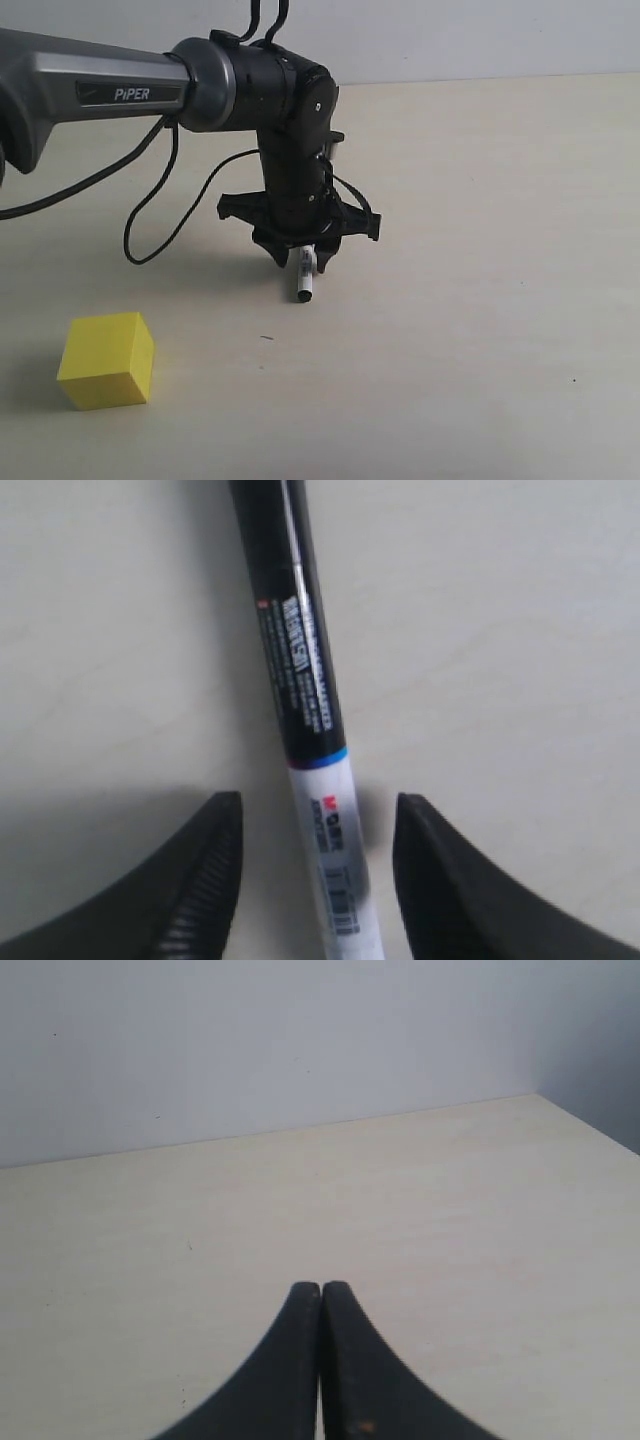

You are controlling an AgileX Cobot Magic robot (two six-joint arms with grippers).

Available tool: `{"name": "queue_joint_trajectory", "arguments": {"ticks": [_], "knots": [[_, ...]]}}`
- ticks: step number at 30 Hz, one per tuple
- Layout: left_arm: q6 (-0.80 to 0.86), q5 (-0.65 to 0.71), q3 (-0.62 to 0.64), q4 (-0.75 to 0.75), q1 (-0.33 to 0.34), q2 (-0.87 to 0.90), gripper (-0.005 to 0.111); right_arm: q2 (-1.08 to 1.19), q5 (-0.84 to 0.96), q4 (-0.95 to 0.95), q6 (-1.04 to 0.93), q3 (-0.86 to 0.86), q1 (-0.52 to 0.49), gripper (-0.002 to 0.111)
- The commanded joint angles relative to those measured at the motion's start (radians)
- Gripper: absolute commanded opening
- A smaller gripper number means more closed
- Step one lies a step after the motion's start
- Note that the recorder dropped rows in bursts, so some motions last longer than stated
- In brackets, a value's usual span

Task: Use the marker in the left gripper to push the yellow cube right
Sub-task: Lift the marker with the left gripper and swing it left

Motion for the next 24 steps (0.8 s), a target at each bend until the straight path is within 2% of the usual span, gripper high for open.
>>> {"name": "queue_joint_trajectory", "arguments": {"ticks": [1,4,9,10,16,24], "knots": [[-0.005,-0.003,-0.004,-0.005,-0.002,0.012,0.045,-0.005,-0.004,-0.002,0.000,0.005,-0.007,0.000],[-0.005,-0.003,-0.004,-0.005,-0.002,0.010,0.036,-0.005,-0.004,-0.002,0.000,0.005,-0.007,0.000],[0.014,0.005,-0.004,-0.005,-0.002,-0.004,0.002,-0.005,-0.004,-0.002,0.000,0.005,-0.007,0.000],[0.026,0.008,-0.004,-0.005,-0.002,-0.007,0.000,-0.005,-0.004,-0.002,0.000,0.005,-0.007,0.000],[0.137,0.062,-0.004,-0.040,-0.002,-0.076,0.000,-0.005,-0.004,-0.002,0.000,0.005,-0.007,0.000],[0.257,0.201,0.000,-0.070,-0.002,-0.273,0.000,-0.005,-0.004,-0.002,0.000,0.005,-0.007,0.000]]}}
